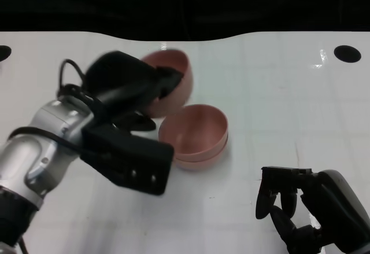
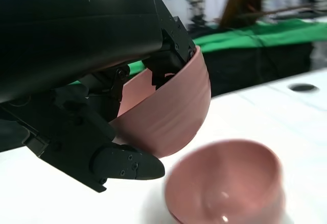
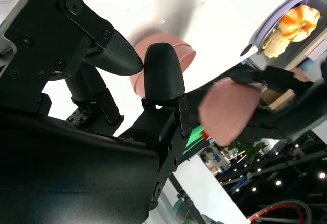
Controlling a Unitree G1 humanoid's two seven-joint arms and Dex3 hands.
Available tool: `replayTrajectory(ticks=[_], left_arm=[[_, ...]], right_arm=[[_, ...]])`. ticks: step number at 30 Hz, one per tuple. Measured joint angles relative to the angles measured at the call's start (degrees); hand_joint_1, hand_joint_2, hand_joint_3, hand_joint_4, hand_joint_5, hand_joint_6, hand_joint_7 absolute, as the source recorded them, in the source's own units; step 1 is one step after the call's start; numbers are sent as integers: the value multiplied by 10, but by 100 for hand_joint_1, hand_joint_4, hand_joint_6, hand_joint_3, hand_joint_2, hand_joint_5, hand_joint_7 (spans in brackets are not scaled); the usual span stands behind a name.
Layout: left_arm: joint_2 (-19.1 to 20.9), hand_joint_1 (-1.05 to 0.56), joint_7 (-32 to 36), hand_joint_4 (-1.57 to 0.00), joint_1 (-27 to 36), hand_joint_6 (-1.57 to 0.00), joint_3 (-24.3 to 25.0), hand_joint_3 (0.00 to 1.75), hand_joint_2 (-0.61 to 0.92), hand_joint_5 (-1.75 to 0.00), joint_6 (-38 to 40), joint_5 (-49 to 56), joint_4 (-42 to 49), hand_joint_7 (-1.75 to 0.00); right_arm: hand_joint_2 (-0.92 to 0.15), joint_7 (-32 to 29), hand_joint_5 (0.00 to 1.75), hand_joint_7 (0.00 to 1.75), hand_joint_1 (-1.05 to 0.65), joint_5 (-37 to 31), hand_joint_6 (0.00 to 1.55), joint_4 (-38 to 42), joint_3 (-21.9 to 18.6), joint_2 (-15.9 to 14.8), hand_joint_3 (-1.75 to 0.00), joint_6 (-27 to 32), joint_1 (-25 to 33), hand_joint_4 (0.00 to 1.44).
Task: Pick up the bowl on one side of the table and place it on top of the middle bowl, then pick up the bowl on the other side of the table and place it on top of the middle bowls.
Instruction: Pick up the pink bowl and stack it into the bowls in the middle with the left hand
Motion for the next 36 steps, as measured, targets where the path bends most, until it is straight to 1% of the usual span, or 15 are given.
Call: replayTrajectory(ticks=[5, 9, 10, 11, 14, 16, 20, 27, 28, 29, 30, 31, 33, 35, 36], left_arm=[[-22, -24, 11, -95, -1, -86, -19, 72, 61, -175, -20, 10, 25, -133], [-24, -24, 12, -95, -1, -86, -21, 71, 61, -175, -25, 12, 35, -134], [-25, -26, 17, -94, -2, -88, -23, 59, 64, -175, -26, 13, 39, -112], [-27, -26, 21, -94, -4, -90, -26, 54, 66, -175, -28, 15, 48, -102], [-41, -26, 25, -94, -5, -92, -44, 48, 68, -175, -37, 18, 80, -94], [-50, -28, 37, -94, -6, -88, -53, 33, 73, -175, -40, 29, 94, -109], [-58, -26, 54, -92, -9, -84, -64, 28, 78, -175, -40, 39, 115, -119], [-71, -25, 64, -90, -19, -83, -74, 28, 80, -175, -40, 41, 156, -116], [-72, -31, 63, -63, -21, -63, -76, 30, 86, -121, -32, 45, 157, -77], [-74, -34, 60, -55, -22, -58, -78, 31, 90, -70, -19, 51, 159, -39], [-78, -36, 53, -53, -23, -57, -82, 31, 91, -52, 0, 57, 162, -25], [-80, -36, 45, -51, -24, -56, -86, 32, 92, -41, 17, 64, 165, -16], [-80, -37, 39, -51, -24, -56, -92, 32, 92, -35, 30, 71, 167, -12], [-83, -56, 41, -21, -23, -27, -96, 23, 92, -19, 48, 79, 167, -3], [-84, -59, 44, -17, -23, -23, -98, 22, 92, -17, 58, 85, 167, -2]], right_arm=[[-10, 0, 175, 152, -10, -1, 82, -3, 2, 3, -170, 0, 1, 95], [-10, 0, 175, 151, -10, -2, 82, -4, 2, 3, -170, 1, 1, 95], [-10, 0, 175, 151, -10, -2, 82, -4, 2, 3, -170, 1, 1, 95], [-10, 0, 175, 151, -10, -3, 83, -5, 2, 4, -170, 3, 1, 95], [-10, 0, 175, 151, -10, -6, 83, -6, 5, 6, -170, 5, 1, 95], [-10, 0, 175, 151, -11, -7, 83, -7, 5, 6, -170, 5, 1, 95], [-11, 0, 175, 151, -10, -7, 83, -7, 4, 6, -170, 5, 1, 95], [-11, 0, 175, 151, -10, -7, 83, -7, 5, 8, -170, 5, 1, 95], [-11, 0, 175, 151, -10, -7, 83, -7, 5, 8, -169, 5, 1, 95], [-11, 0, 175, 151, -11, -7, 83, -7, 5, 8, -169, 5, 0, 95], [-11, 0, 175, 151, -11, -8, 83, -7, 5, 8, -169, 5, 0, 95], [-11, 0, 175, 150, -11, -8, 83, -7, 5, 8, -169, 5, 0, 95], [-11, 0, 175, 150, -11, -8, 83, -7, 5, 8, -169, 5, 0, 95], [-11, 0, 175, 150, -11, -8, 83, -7, 5, 8, -167, 5, 0, 95], [-11, 0, 175, 150, -11, -8, 83, -7, 5, 8, -167, 6, 0, 95]])
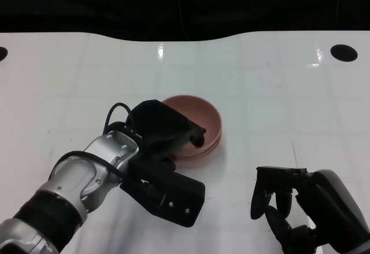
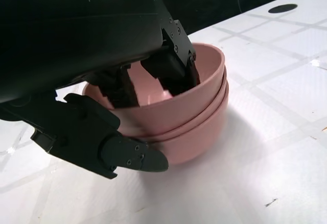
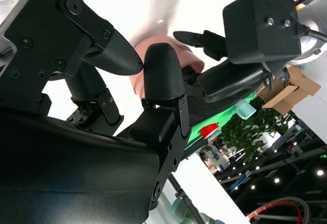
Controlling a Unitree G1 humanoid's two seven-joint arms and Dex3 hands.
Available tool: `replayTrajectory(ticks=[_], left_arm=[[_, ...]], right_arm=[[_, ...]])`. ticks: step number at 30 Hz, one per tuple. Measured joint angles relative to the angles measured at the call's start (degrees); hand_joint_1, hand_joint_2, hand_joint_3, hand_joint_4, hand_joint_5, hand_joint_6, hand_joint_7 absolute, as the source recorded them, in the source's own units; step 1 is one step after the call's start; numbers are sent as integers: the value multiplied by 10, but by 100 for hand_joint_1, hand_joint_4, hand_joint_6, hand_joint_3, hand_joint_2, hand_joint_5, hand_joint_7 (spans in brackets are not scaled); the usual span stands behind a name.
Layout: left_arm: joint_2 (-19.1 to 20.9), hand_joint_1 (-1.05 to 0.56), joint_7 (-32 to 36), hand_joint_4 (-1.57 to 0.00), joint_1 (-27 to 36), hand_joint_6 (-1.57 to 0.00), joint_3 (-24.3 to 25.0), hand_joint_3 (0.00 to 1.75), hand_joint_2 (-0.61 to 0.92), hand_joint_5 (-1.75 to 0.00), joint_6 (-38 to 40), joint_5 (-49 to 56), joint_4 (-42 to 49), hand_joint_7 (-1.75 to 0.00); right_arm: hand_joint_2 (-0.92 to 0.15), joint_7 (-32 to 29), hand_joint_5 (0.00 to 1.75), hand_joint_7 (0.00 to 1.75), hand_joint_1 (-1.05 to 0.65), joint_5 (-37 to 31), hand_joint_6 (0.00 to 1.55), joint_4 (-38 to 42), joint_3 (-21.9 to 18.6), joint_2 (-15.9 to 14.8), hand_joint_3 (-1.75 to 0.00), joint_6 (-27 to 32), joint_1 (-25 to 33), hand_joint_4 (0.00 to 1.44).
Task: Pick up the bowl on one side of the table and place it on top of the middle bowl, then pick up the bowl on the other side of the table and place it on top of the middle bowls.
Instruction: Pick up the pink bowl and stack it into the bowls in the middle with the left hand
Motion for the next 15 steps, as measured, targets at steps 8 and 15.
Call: replayTrajectory(ticks=[8, 15], left_arm=[[-1, -62, 9, -12, 2, -19, -3, 20, 92, -15, 20, 8, -1, -1], [14, -83, 16, 0, 29, -4, 3, 36, 92, 0, 36, 8, -64, 0]], right_arm=[[-12, 0, 175, 150, -11, 0, 83, -1, 0, 0, -166, 1, 0, 95], [-12, 1, 175, 149, -12, 0, 83, -1, 2, 0, -166, 5, 0, 95]])
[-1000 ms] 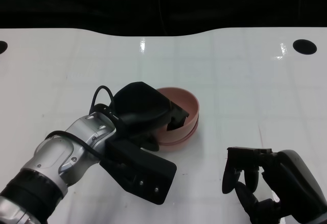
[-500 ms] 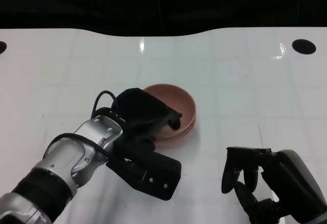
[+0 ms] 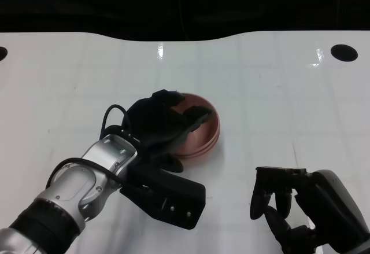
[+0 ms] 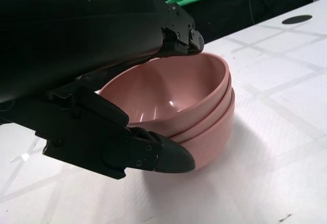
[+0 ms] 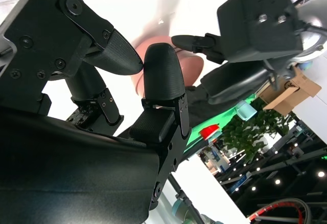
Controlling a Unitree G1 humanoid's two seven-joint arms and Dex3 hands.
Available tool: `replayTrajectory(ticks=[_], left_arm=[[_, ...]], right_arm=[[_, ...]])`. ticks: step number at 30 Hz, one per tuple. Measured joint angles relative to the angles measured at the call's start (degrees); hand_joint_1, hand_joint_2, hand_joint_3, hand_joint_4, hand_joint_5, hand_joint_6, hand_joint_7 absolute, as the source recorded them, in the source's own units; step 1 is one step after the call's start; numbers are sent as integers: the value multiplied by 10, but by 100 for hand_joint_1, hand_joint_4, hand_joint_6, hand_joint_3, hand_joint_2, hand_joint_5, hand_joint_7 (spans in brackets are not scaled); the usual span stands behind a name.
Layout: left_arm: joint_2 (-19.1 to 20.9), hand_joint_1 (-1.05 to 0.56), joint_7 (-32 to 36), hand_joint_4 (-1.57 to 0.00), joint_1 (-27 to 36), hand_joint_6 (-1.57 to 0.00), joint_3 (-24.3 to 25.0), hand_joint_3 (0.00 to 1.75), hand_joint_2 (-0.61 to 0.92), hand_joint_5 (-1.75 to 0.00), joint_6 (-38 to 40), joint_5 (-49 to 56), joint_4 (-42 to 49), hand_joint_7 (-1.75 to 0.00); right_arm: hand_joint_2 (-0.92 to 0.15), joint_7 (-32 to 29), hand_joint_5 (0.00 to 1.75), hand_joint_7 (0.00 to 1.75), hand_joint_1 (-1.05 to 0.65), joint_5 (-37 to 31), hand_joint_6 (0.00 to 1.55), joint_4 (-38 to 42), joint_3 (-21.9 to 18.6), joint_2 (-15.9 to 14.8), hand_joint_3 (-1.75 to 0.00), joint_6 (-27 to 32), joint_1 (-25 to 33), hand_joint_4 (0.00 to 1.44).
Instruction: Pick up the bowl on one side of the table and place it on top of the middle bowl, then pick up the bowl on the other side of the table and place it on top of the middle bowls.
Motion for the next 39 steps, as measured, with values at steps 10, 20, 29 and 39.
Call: replayTrajectory(ticks=[10, 20, 29, 39], left_arm=[[57, -76, -16, -10, 112, -12, 102, 35, 92, -6, -20, -107, -188, -4], [77, -54, 10, -27, 219, -35, 197, 26, 92, -47, -107, -208, -263, -10], [55, -32, 74, -25, 325, -52, 269, 22, 92, -105, -192, -270, -293, -17], [-14, -14, 114, -64, 429, -85, 324, 25, 92, -104, -288, -391, -285, -35]], right_arm=[[-11, 0, 175, 150, -11, 0, 84, 0, 3, 0, -169, 0, -2, 95], [-9, -1, 175, 152, -9, -1, 84, 4, 6, 7, -169, 0, -6, 96], [-10, 0, 175, 153, -9, 0, 84, 9, 5, 6, -170, 0, -10, 96], [-10, 4, 175, 153, -10, 9, 84, 9, 4, 5, -171, -1, -9, 96]])
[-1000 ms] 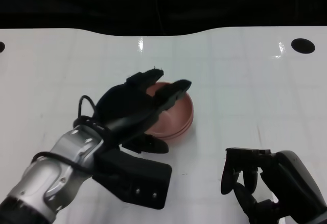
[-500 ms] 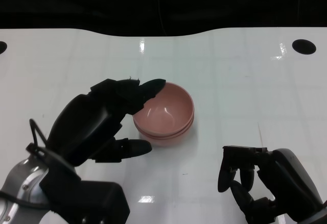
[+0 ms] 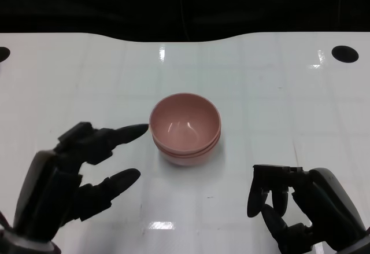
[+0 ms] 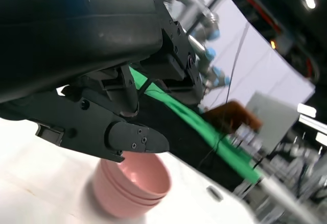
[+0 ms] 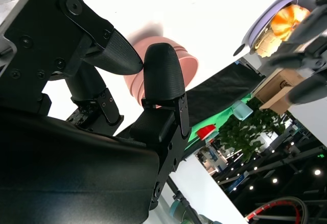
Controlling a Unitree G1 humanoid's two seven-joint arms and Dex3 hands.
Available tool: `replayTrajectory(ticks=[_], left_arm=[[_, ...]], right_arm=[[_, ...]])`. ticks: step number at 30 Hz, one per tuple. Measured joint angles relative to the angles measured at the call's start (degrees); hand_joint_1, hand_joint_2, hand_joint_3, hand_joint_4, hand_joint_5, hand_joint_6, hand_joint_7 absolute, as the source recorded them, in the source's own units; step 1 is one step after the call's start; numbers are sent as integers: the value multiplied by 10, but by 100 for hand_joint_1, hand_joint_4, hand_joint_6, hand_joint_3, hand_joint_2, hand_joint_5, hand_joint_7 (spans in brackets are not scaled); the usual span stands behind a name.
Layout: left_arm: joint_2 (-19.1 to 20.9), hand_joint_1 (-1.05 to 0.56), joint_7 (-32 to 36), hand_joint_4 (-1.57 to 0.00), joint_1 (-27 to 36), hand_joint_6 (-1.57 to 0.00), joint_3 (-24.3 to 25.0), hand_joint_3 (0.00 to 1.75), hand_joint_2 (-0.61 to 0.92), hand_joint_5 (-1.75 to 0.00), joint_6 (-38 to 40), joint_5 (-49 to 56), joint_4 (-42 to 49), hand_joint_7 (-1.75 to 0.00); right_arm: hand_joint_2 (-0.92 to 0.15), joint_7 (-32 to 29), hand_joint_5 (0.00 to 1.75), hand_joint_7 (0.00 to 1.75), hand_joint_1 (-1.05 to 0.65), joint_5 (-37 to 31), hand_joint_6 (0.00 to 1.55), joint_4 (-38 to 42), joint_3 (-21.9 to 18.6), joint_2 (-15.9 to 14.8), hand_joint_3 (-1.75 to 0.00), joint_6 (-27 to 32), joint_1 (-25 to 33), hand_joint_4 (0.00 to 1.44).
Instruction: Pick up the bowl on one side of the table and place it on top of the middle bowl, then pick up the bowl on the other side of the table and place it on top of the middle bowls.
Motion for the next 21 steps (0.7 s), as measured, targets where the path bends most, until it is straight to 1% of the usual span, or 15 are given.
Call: replayTrajectory(ticks=[1, 3, 4, 5, 7, 9, 10, 11, 12, 13, 15, 17, 21], left_arm=[[-11, -14, 0, -68, 8, -88, 0, 31, 90, -110, -1, -17, 0, -44], [-29, -14, -3, -69, 25, -86, 1, 40, 86, -113, -5, -39, 0, -55], [-36, -11, -5, -79, 32, -91, 1, 56, 78, -121, -5, -46, -2, -65], [-42, -10, -7, -83, 41, -91, 2, 74, 69, -124, -4, -53, -5, -72], [-55, -7, -15, -89, 60, -92, 1, 104, 55, -131, 3, -64, -15, -85], [-68, -6, -24, -89, 74, -89, -1, 121, 48, -142, 15, -83, -22, -100], [-73, -5, -30, -89, 78, -88, -1, 129, 46, -152, 22, -91, -24, -113], [-78, -5, -34, -88, 80, -86, -1, 133, 44, -158, 27, -100, -24, -123], [-82, -4, -39, -87, 82, -85, 0, 135, 43, -161, 32, -106, -24, -128], [-84, -4, -44, -88, 83, -81, 0, 141, 41, -169, 34, -111, -23, -145], [-87, -4, -55, -88, 82, -78, 2, 145, 39, -173, 35, -124, -16, -157], [-88, -6, -66, -88, 79, -77, 7, 145, 37, -174, 37, -130, -2, -161], [-89, -7, -82, -89, 73, -78, 12, 144, 36, -175, 37, -142, 11, -163]], right_arm=[[-10, 1, 175, 152, -10, 0, 84, 0, 0, -1, -170, 0, 1, 96], [-10, 3, 175, 152, -10, 2, 84, 0, -1, -2, -170, 0, 3, 96], [-10, 5, 175, 152, -9, 2, 84, 0, -1, -3, -170, 0, 4, 95], [-10, 6, 175, 152, -9, 4, 84, 0, -1, -4, -170, 0, 4, 95], [-10, 8, 175, 152, -9, 8, 84, 0, -2, -7, -170, 0, 7, 95], [-10, 8, 175, 151, -9, 12, 84, 0, -4, -11, -170, -3, 9, 95], [-10, 8, 175, 151, -9, 14, 83, 0, -4, -12, -170, -6, 10, 95], [-10, 8, 175, 151, -8, 14, 83, 0, -4, -13, -170, -7, 10, 95], [-10, 8, 175, 151, -8, 15, 83, 0, -5, -14, -170, -9, 10, 95], [-10, 8, 175, 151, -8, 16, 83, 1, -5, -14, -171, -11, 10, 95], [-9, 8, 175, 151, -8, 17, 84, 7, -5, -15, -171, -16, 9, 95], [-9, 8, 175, 150, -8, 17, 84, 16, -5, -16, -171, -20, 9, 95], [-9, 8, 175, 150, -8, 18, 85, 20, -5, -16, -171, -30, 9, 95]])
